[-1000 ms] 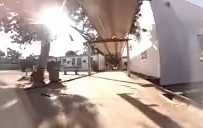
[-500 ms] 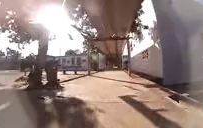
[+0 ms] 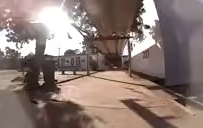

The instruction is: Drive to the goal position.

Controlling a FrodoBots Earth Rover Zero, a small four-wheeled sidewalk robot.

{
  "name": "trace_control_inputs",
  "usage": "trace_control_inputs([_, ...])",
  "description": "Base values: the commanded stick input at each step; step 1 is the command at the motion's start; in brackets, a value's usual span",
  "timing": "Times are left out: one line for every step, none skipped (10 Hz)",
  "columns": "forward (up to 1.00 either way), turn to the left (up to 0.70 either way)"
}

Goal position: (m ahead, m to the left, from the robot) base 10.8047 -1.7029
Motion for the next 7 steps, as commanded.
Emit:
trace_control_inputs([0.50, 0.00])
trace_control_inputs([0.50, 0.00])
trace_control_inputs([0.50, 0.00])
trace_control_inputs([0.50, 0.00])
trace_control_inputs([0.50, 0.00])
trace_control_inputs([0.50, 0.00])
trace_control_inputs([0.50, 0.00])
